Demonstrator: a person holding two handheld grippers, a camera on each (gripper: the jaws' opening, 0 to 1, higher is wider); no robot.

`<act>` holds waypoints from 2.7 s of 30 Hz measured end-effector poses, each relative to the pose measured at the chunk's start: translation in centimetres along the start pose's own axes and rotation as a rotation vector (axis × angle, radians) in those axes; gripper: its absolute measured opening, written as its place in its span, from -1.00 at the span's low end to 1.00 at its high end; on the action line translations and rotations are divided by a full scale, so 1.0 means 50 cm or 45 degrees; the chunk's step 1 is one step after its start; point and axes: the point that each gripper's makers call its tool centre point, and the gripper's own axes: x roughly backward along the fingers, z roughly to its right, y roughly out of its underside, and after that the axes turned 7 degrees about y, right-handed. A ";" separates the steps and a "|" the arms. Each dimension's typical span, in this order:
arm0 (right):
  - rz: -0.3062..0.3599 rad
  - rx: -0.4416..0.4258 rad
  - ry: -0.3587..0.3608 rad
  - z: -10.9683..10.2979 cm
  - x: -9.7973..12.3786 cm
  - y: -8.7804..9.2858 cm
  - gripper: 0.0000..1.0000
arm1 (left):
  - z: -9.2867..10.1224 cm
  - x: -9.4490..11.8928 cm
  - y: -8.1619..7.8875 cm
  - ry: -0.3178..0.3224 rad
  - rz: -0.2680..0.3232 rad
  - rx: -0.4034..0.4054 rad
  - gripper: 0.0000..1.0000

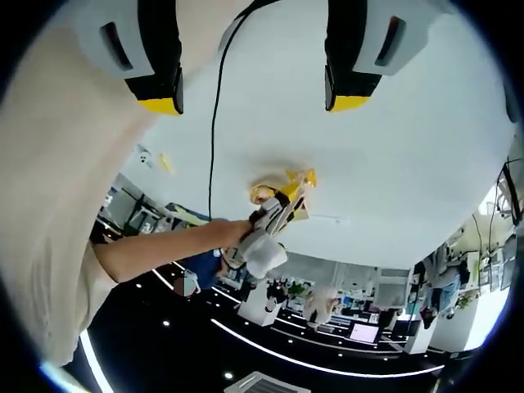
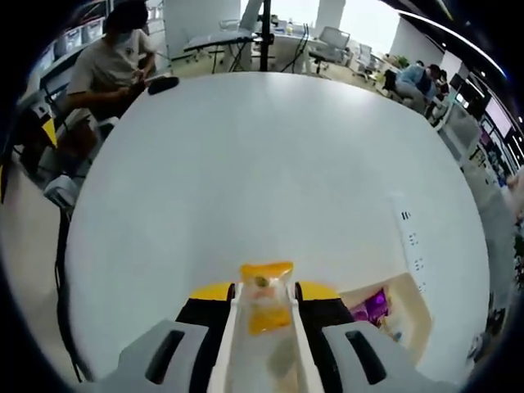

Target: Place the target food into the container with the food tongs after gripping and lifting it, then release it inside without dropping or visibly crushing the food.

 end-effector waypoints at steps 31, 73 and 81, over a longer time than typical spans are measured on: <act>-0.045 0.081 -0.014 0.004 -0.033 0.028 -0.41 | -0.021 -0.014 -0.007 -0.025 0.001 0.028 0.40; -0.045 -0.101 0.028 0.014 -0.035 0.050 -0.46 | -0.023 -0.012 -0.004 -0.022 -0.001 0.034 0.39; -0.035 -0.142 0.027 0.018 -0.033 0.051 -0.47 | -0.024 -0.013 -0.005 -0.024 -0.004 0.034 0.39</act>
